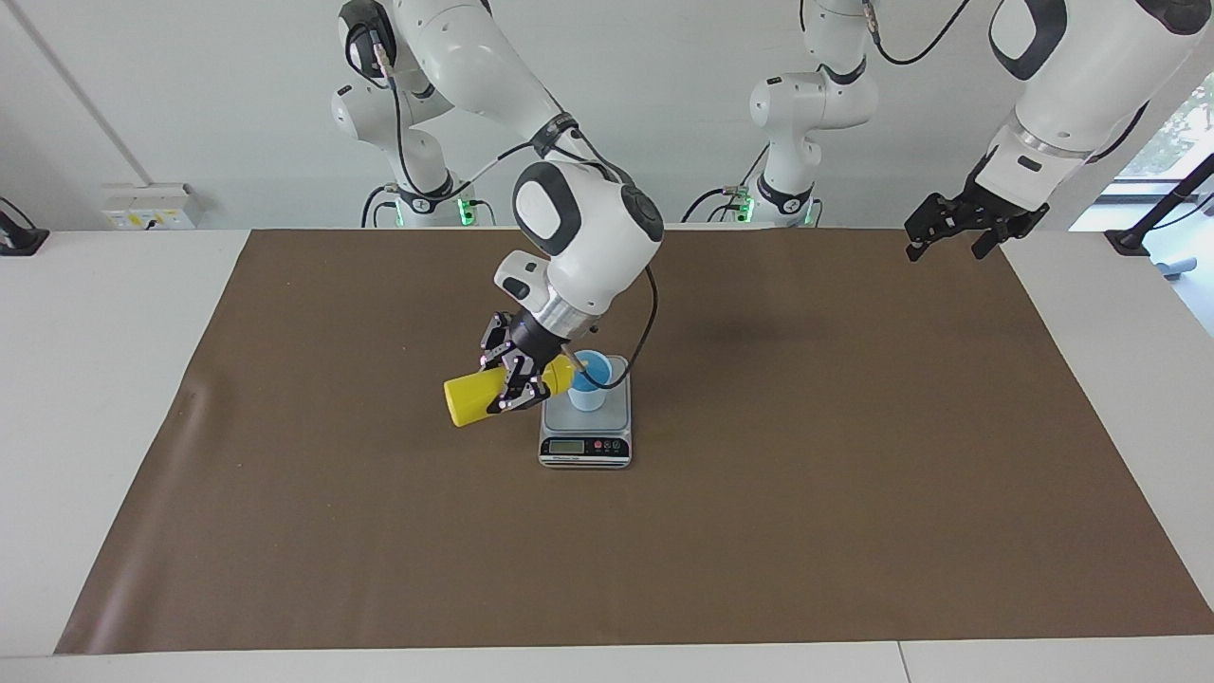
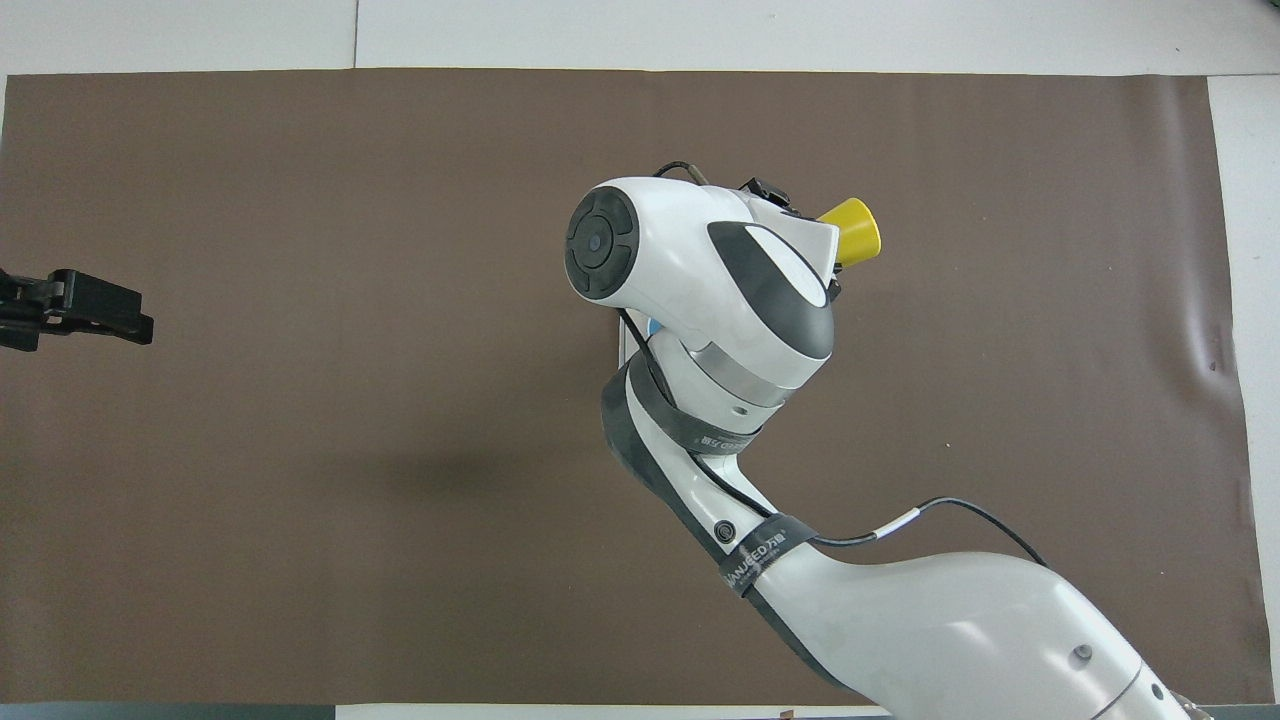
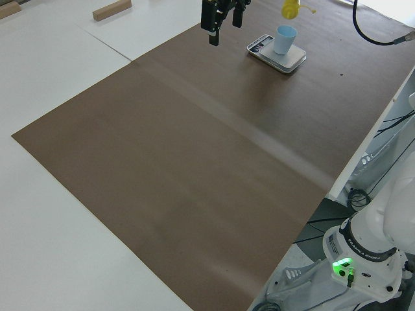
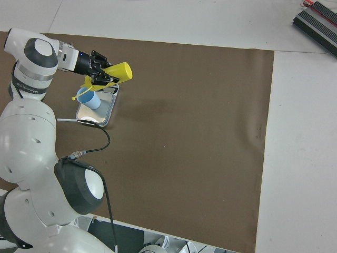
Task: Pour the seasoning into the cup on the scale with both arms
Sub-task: 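Tilt the bottle over the cup with the right gripper to pour, then turn the bottle upright and carry it back with the right gripper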
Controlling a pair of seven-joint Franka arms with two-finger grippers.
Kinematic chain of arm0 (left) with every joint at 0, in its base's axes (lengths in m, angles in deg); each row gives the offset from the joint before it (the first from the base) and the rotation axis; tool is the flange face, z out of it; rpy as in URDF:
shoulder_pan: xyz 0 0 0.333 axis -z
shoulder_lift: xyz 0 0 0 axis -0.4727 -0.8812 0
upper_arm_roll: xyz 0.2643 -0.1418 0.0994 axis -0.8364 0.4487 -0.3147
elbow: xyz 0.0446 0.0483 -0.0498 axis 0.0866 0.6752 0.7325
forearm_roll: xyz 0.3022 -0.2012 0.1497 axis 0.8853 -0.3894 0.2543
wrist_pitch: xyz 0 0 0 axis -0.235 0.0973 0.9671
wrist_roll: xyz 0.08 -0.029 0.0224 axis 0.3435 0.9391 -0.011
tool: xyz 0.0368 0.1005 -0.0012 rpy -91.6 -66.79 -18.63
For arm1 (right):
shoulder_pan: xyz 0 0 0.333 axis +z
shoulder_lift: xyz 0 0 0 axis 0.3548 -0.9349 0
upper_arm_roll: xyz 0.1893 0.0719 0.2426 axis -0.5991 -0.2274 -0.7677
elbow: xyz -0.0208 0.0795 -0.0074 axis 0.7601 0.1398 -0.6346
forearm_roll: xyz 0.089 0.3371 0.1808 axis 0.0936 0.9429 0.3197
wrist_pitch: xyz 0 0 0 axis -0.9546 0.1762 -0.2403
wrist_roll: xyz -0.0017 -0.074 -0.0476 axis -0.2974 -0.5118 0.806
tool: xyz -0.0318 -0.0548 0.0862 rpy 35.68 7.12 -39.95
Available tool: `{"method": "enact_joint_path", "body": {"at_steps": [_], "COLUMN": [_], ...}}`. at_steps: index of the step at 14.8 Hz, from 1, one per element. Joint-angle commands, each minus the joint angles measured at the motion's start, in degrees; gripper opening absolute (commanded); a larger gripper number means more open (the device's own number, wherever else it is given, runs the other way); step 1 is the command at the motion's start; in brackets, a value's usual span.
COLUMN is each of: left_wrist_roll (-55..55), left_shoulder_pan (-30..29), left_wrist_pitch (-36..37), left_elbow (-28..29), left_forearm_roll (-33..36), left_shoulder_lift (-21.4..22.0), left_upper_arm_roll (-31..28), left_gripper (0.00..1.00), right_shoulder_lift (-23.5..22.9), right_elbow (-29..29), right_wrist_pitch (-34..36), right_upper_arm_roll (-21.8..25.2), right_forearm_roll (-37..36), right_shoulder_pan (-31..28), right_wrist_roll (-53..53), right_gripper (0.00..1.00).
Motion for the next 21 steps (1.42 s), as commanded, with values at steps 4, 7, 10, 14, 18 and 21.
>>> {"method": "enact_joint_path", "body": {"at_steps": [4, 7, 10, 14, 18, 21], "left_wrist_roll": [0.69, 0.69, 0.69, 0.69, 0.69, 0.69], "left_shoulder_pan": [-0.59, -0.59, -0.59, -0.59, -0.59, -0.59], "left_wrist_pitch": [0.38, 0.38, 0.38, 0.38, 0.38, 0.38], "left_elbow": [1.31, 1.31, 1.31, 1.30, 1.31, 1.31], "left_forearm_roll": [-0.72, -0.72, -0.72, -0.72, -0.72, -0.72], "left_shoulder_lift": [1.40, 1.40, 1.40, 1.40, 1.40, 1.40], "left_upper_arm_roll": [0.11, 0.11, 0.11, 0.11, 0.11, 0.11], "left_gripper": [1.00, 1.00, 1.00, 1.00, 1.00, 1.00], "right_shoulder_lift": [-1.07, -1.07, -1.07, -1.07, 2.96, 6.04], "right_elbow": [0.50, 0.50, 0.50, 1.20, 1.30, 1.47], "right_wrist_pitch": [0.86, 0.86, 0.86, 1.65, 1.92, 1.74], "right_upper_arm_roll": [-0.57, -0.66, -0.58, -0.66, -0.14, -0.22], "right_forearm_roll": [-6.09, -6.00, -5.91, -4.95, 8.13, 13.59], "right_shoulder_pan": [0.65, 0.65, 0.74, 1.00, -1.70, -6.01], "right_wrist_roll": [-1.71, -1.71, -1.71, -1.53, -1.18, -2.41], "right_gripper": [0.00, 0.00, 0.00, 0.00, 0.00, 0.00]}}
